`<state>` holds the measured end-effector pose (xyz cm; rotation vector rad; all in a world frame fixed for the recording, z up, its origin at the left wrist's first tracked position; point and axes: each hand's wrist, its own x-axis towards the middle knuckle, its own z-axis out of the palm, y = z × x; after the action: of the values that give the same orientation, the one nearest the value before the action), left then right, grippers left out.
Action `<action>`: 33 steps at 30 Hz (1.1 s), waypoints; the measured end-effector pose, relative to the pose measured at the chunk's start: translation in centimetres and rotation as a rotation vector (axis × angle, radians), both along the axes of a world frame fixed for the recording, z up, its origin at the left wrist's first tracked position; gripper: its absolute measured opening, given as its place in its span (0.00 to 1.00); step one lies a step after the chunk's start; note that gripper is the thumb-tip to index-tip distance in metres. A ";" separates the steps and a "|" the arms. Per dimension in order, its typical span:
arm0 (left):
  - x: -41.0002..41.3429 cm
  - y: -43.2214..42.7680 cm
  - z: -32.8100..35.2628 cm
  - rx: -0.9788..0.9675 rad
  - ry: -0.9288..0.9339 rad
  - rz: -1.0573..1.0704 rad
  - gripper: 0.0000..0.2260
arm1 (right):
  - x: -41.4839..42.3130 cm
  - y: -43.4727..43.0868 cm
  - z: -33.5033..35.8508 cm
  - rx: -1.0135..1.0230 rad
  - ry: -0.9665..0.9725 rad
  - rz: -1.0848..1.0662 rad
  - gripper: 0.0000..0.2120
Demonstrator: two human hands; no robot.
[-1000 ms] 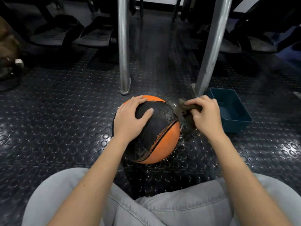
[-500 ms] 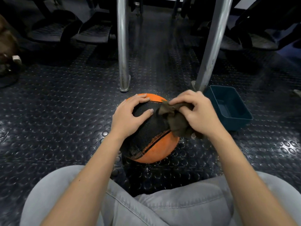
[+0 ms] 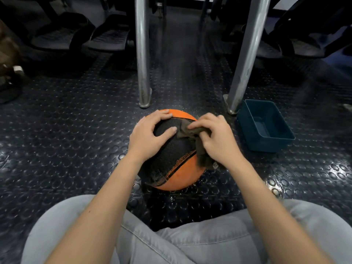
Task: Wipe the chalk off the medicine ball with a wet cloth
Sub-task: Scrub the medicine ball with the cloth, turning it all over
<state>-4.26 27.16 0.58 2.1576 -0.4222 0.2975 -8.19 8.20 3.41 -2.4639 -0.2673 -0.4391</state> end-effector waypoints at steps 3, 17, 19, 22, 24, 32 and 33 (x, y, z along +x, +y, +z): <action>0.0 -0.1 0.0 -0.010 0.003 -0.018 0.15 | 0.9 -2.8 -2.1 -0.010 0.122 -0.213 0.19; -0.2 -0.3 -0.1 -0.017 -0.024 -0.020 0.17 | 1.2 -4.3 -2.3 -0.054 0.211 -0.311 0.18; -0.3 -0.1 -0.2 -0.033 -0.026 -0.015 0.16 | 1.0 -3.8 -1.3 0.025 0.086 -0.321 0.17; -0.4 0.1 -0.3 -0.037 -0.015 -0.013 0.16 | 0.3 -1.5 0.0 0.154 -0.088 -0.095 0.17; -0.3 0.0 -0.2 -0.035 -0.013 -0.010 0.16 | 0.3 -1.2 -1.0 0.170 -0.027 -0.026 0.18; -0.3 0.0 -0.5 -0.057 -0.015 -0.005 0.14 | 0.5 -2.9 -0.8 0.084 -0.016 -0.247 0.16; -0.3 0.1 -0.5 -0.053 -0.009 -0.003 0.14 | 0.2 -2.1 -0.4 0.143 -0.059 -0.161 0.17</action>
<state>-4.59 27.21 0.09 2.1046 -0.4180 0.3138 -8.02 6.07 3.01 -2.3434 -0.0585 -0.5794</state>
